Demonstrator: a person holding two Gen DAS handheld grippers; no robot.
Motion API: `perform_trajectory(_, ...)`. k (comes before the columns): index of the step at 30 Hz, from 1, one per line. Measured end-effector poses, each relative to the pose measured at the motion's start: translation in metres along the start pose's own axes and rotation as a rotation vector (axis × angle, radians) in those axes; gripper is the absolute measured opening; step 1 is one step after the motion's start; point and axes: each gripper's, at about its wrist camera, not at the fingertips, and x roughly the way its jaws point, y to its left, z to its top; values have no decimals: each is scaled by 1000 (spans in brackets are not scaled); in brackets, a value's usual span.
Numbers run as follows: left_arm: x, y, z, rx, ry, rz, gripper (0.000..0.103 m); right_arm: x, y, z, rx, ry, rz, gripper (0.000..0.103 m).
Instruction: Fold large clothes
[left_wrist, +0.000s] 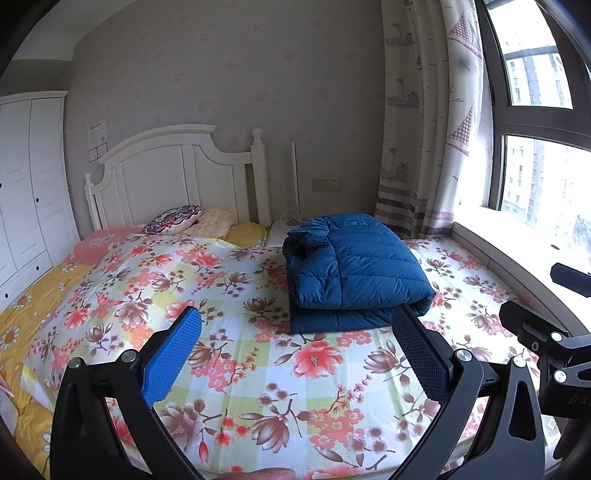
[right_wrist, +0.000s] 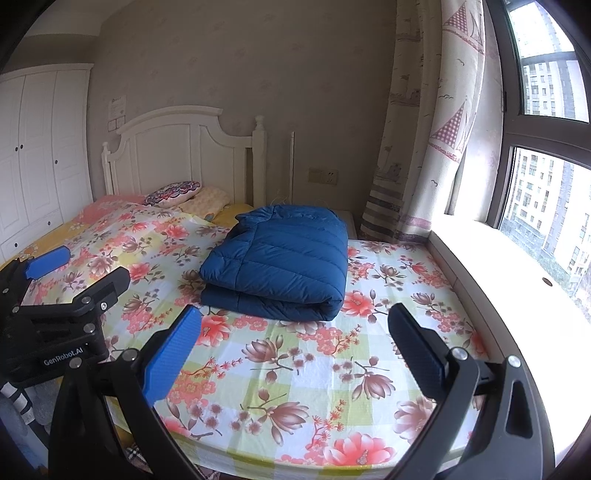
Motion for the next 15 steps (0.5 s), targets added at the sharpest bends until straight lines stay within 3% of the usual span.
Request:
perform_trajectory(7, 15, 1, 1, 13, 22, 2, 99, 17, 1, 0, -31, 19, 9, 100)
perform_trajectory(15, 68, 4, 19, 2, 60, 3, 99, 64, -4, 16, -22, 52, 16, 100)
